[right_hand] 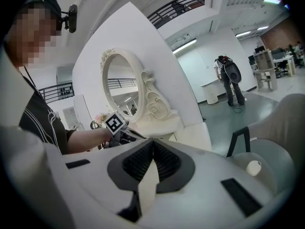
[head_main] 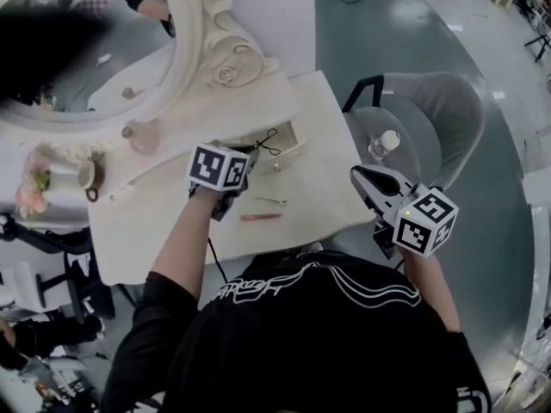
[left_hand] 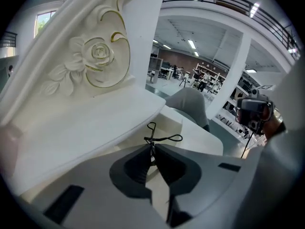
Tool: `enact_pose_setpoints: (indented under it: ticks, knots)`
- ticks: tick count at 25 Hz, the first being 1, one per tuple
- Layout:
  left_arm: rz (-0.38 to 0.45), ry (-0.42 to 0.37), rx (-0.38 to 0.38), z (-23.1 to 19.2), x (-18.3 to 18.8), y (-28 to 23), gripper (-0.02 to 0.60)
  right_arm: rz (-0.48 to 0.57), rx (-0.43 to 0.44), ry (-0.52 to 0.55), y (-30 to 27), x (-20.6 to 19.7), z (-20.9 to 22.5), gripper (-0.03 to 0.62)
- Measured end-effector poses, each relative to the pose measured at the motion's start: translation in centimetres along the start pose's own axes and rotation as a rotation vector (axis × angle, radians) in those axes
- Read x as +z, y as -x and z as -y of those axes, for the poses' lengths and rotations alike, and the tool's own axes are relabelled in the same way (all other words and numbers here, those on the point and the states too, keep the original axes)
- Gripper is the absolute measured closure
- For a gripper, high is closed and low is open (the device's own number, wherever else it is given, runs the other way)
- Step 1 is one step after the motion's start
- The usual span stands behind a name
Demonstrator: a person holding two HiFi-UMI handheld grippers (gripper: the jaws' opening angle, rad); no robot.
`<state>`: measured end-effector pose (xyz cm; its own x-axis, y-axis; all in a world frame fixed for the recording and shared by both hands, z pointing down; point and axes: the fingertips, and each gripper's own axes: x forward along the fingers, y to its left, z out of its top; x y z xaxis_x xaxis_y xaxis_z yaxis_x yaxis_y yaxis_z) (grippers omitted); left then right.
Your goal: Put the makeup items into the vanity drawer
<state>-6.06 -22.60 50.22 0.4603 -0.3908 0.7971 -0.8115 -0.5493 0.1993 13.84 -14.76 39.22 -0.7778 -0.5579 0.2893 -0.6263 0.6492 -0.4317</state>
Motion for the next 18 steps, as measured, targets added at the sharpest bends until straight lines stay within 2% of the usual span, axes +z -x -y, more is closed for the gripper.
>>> enact_pose_setpoints:
  ticks: [3, 7, 12, 18]
  knots:
    - [-0.016, 0.022, 0.007, -0.6, 0.3, -1.0, 0.537, -0.005, -0.004, -0.007, -0.1, 0.0, 0.7, 0.568]
    - [-0.013, 0.003, 0.032, -0.8, 0.5, -1.5, 0.537, -0.016, -0.007, -0.022, -0.3, -0.3, 1.6, 0.568]
    - [0.014, 0.005, -0.004, -0.2, 1.0, -1.4, 0.534, -0.024, -0.007, -0.029, -0.7, -0.5, 2.3, 0.568]
    - [0.1, 0.0, -0.043, 0.8, 1.4, 0.3, 0.446, -0.025, 0.005, -0.021, -1.2, -0.3, 2.1, 0.568]
